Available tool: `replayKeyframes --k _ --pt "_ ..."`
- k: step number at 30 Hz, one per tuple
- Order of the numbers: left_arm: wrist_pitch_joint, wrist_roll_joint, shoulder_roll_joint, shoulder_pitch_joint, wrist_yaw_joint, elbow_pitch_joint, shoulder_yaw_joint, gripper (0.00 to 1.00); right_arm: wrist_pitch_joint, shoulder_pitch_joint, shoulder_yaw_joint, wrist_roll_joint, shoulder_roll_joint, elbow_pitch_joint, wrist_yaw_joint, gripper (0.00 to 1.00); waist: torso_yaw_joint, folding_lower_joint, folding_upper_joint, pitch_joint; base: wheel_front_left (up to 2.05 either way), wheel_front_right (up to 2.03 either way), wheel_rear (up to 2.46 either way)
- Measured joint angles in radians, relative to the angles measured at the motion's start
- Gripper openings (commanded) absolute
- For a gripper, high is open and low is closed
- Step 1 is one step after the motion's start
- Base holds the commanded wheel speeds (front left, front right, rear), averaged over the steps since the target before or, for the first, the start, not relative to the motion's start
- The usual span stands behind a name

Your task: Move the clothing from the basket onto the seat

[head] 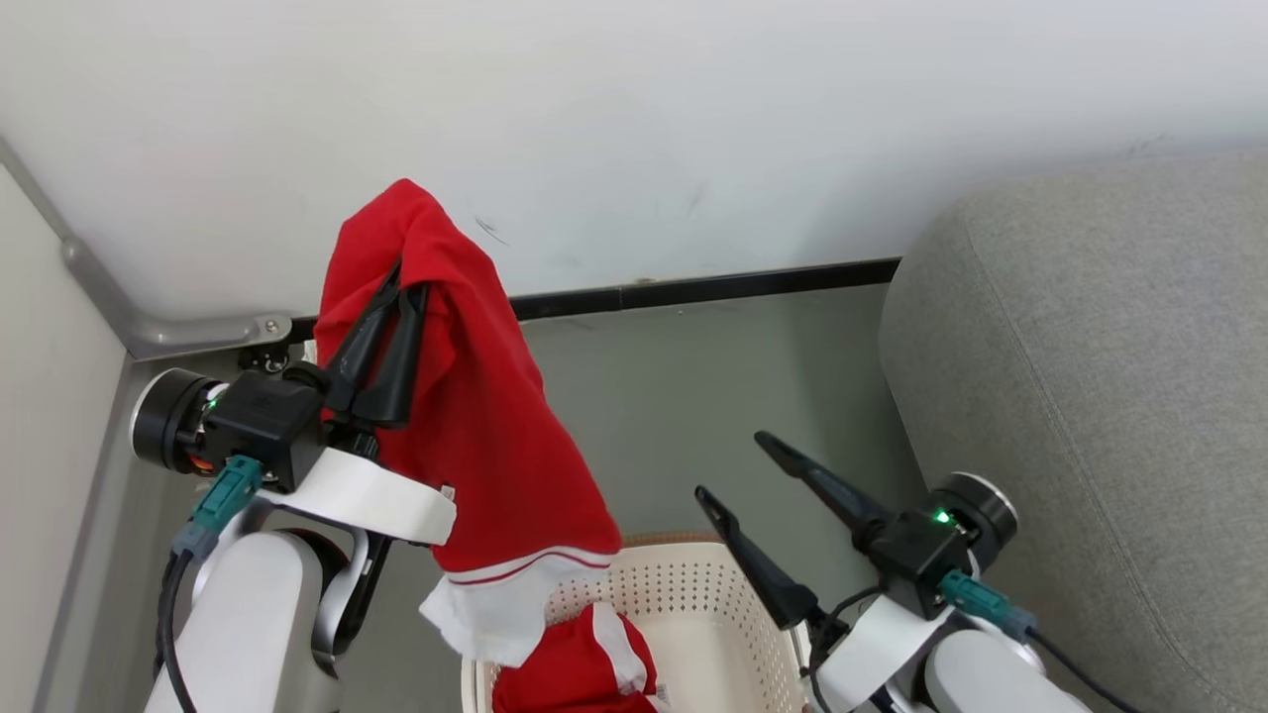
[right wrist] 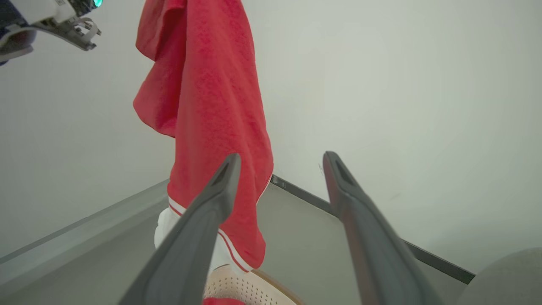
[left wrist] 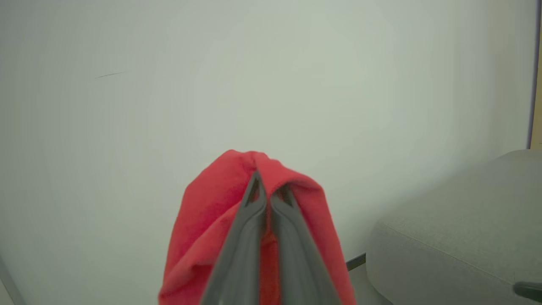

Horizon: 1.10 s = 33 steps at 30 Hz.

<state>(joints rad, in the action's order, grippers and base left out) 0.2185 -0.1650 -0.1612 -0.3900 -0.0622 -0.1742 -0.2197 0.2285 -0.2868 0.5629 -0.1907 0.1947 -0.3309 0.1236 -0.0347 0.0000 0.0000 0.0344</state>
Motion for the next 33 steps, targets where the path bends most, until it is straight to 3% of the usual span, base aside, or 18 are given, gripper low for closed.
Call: replayKeyframes --k 18,33 --pt "-0.106 0.001 0.055 -0.043 -0.001 0.017 -0.077 0.00 -0.030 -0.046 0.116 0.048 -0.074 -0.138 0.001 1.00 0.047 0.0000 0.0000 -0.049 0.00 0.00 0.00" --pt "-0.176 -0.001 0.095 -0.074 -0.019 0.066 -0.169 0.00 -0.015 -0.107 0.029 0.103 -0.109 -0.276 0.001 1.00 0.090 0.0000 0.0000 -0.056 0.00 0.00 0.00"
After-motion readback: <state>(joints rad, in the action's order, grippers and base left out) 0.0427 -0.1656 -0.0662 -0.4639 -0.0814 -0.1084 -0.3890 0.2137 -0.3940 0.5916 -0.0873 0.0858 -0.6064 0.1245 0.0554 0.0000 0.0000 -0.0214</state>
